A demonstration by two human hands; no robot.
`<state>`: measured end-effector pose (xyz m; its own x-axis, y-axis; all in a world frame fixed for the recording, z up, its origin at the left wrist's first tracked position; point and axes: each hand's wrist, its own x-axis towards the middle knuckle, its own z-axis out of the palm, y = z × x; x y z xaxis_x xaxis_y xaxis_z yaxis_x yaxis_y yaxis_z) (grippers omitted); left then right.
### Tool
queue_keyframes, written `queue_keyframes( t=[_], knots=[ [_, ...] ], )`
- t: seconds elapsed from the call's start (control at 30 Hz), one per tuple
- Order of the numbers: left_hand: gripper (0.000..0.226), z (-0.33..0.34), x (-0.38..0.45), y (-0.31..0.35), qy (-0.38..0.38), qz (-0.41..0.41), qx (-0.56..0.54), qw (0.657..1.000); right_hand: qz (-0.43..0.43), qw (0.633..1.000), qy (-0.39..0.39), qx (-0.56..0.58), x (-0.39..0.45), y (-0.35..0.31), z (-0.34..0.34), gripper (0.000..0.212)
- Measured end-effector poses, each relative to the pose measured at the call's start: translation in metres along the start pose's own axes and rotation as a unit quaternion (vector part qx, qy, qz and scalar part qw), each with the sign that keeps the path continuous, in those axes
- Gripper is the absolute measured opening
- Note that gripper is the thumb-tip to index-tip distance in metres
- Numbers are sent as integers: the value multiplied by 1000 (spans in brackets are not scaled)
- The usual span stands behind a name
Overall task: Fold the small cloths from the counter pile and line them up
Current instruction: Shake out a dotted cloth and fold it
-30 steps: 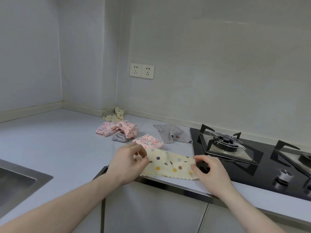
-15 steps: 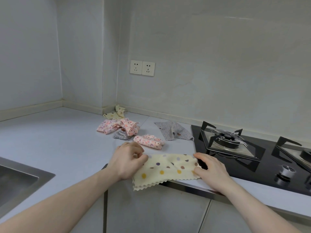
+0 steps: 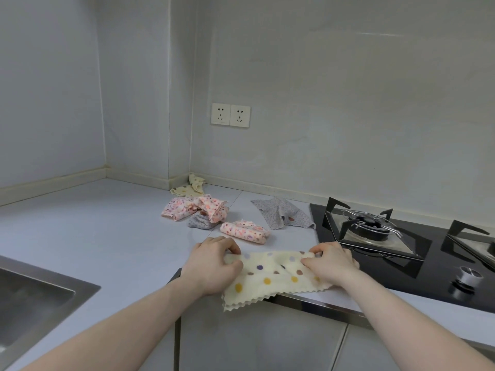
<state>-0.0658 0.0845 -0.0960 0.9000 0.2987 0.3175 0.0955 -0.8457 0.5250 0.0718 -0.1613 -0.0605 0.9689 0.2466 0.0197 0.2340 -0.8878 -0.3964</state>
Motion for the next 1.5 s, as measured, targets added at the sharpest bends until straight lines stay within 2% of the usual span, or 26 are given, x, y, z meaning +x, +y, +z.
queue_keyframes(
  t=[0.17, 0.27, 0.4, 0.57, 0.73, 0.87, 1.23, 1.37, 1.43, 1.5],
  knots=[
    [33, 0, -1, -1, 3, 3, -2, 1000, 33, 997, -33, 69, 8, -1, -8, 19],
    [33, -1, 0, -1, 8, 5, 2, 1000, 20, 989, -32, 146, 6, -2, -22, 19],
    [39, -2, -1, -3, 21, 4, 0, 1000, 30, 974, 15, 223, 3, -7, -41, 13],
    [32, 3, -1, -5, 31, 15, -10, 999, 17, 966, 86, 245, -2, -12, -59, 34],
    [21, 3, -1, -6, 32, 36, 14, 999, -21, 969, 114, 219, -13, -23, -66, 34],
    [21, 5, 1, -9, 27, 42, 21, 999, -49, 977, 85, 187, -20, -42, -62, 32],
    [18, 7, 2, -8, 39, 37, 10, 998, -55, 940, -86, 327, -42, -97, -13, 36],
    [21, 4, 2, -7, 35, 27, -16, 999, -54, 932, -132, 332, -47, -101, 6, 35],
    [21, 1, 1, -5, 35, 21, -33, 999, -58, 925, -120, 356, -48, -100, 6, 28],
    [20, 0, 0, -3, 35, 11, -49, 998, -69, 920, -61, 381, -46, -94, 3, 20]
  ],
)
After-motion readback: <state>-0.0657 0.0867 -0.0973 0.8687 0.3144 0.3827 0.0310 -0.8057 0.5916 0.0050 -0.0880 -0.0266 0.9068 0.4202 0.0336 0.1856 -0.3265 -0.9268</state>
